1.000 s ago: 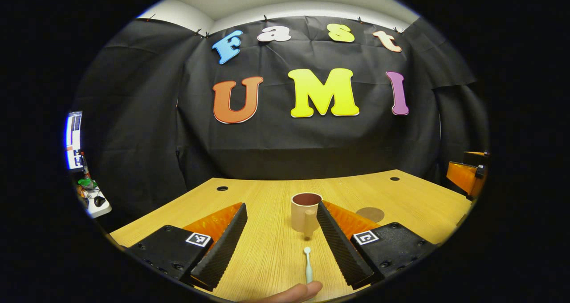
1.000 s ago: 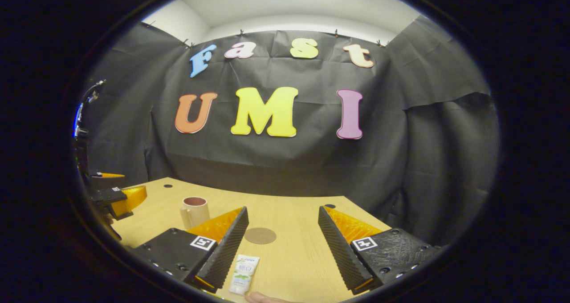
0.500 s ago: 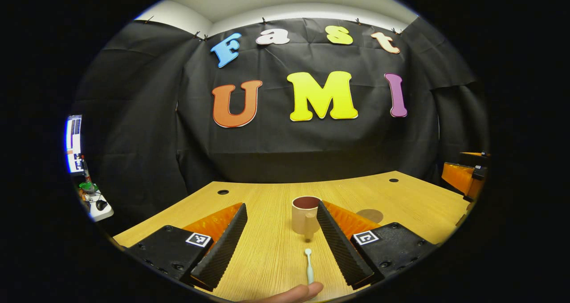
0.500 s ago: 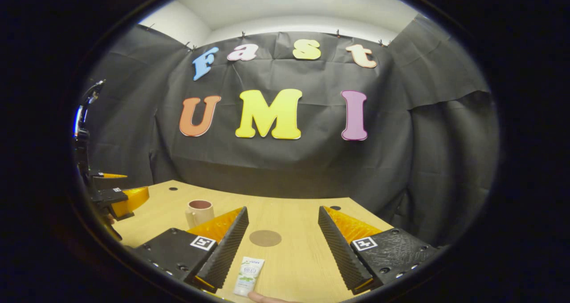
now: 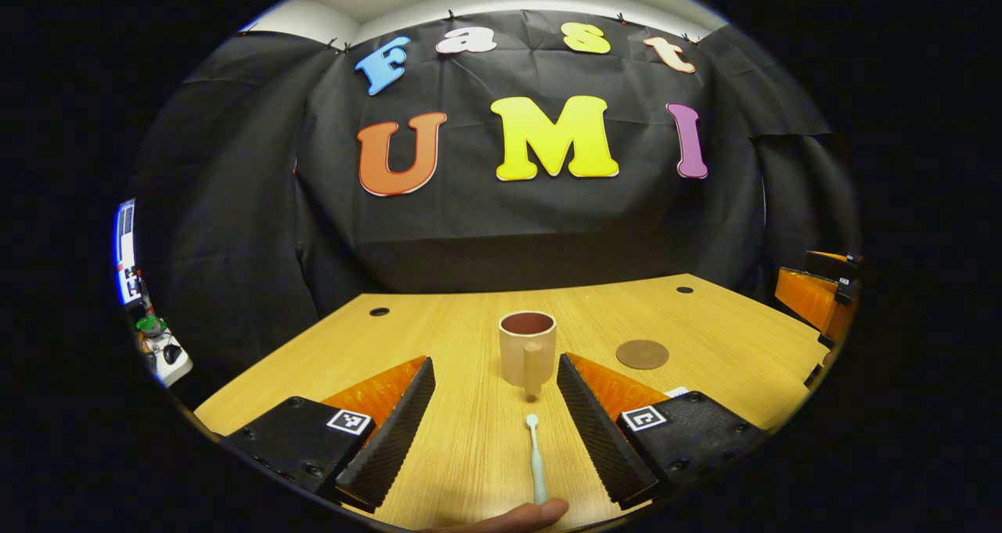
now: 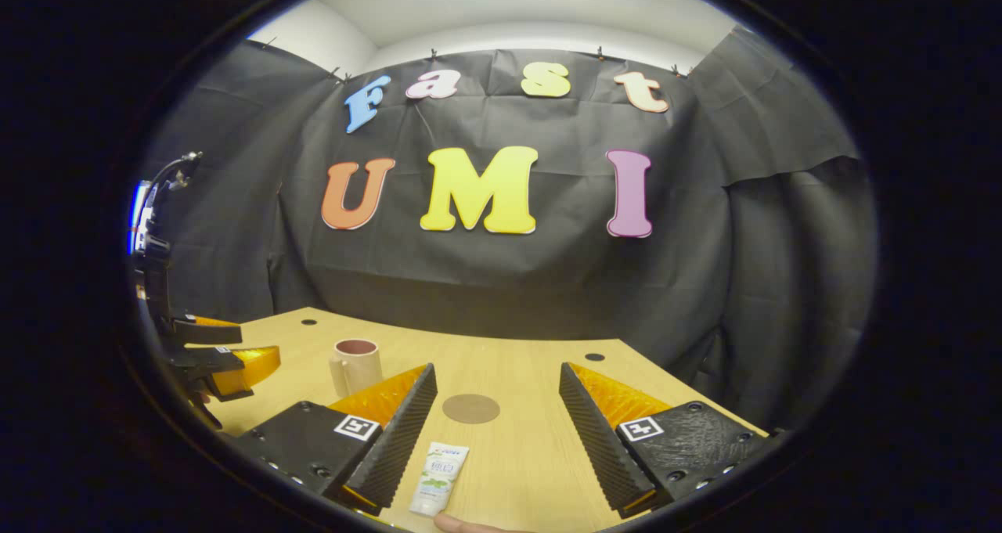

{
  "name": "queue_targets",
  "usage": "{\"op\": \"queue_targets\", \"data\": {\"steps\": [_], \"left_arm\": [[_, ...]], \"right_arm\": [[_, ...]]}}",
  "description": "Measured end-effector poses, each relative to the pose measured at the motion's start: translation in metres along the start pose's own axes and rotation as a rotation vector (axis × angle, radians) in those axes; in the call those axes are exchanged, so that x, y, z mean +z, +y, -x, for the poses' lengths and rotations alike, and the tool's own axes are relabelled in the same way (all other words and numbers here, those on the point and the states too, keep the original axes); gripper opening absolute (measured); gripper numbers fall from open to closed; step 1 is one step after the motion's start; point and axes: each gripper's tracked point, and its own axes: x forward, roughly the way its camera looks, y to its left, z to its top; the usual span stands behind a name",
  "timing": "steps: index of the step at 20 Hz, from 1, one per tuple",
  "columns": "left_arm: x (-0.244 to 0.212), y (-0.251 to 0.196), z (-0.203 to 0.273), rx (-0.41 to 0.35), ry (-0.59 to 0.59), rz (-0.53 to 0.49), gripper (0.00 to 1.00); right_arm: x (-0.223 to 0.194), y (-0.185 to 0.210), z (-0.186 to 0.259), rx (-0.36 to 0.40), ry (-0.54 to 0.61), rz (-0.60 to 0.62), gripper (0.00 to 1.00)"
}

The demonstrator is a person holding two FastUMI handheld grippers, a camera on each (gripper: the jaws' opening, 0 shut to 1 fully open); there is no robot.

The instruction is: Put the toothbrush and toothpaste on the desktop into the cup, then pick up the cup and place it on the coaster on the desktop.

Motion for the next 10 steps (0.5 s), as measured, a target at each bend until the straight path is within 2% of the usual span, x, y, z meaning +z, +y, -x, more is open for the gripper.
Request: {"op": "queue_targets", "data": {"steps": [5,10], "left_arm": [[-0.049,-0.004,-0.012,-0.001,0.154,0.046,1.0],[-0.098,-0.019,-0.013,-0.036,0.344,0.002,1.0]], "right_arm": [[-0.044,0.014,0.004,0.045,0.095,-0.055,0.95],[-0.076,0.018,0.007,0.044,0.156,-0.043,0.95]]}}
